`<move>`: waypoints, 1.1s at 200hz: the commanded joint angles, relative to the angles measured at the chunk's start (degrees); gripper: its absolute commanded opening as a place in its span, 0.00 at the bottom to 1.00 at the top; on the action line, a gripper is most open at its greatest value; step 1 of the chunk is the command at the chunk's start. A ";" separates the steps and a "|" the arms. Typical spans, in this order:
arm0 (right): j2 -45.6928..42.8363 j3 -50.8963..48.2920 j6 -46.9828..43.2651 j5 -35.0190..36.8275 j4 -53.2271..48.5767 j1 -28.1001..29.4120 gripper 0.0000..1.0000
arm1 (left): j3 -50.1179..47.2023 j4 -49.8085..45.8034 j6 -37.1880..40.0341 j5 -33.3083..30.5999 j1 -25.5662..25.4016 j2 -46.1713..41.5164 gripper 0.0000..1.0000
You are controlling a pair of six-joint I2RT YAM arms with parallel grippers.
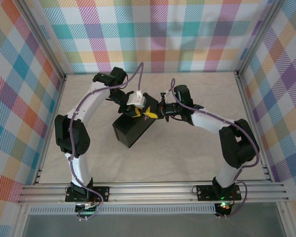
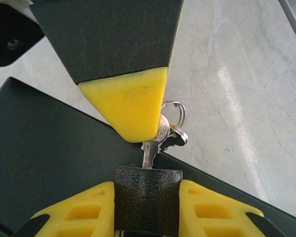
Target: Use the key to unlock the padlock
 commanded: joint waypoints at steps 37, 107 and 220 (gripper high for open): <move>-3.52 1.24 -10.65 -3.54 0.03 3.70 0.21 | -2.07 5.14 -1.92 5.38 -4.96 5.10 0.23; -8.89 -3.40 -14.75 -2.86 -6.53 -0.52 0.36 | -0.49 3.17 -1.27 4.17 -3.97 6.92 0.21; -16.80 -5.24 -30.74 2.14 -27.95 -4.33 0.48 | 0.45 3.97 -2.12 2.45 -3.18 5.05 0.20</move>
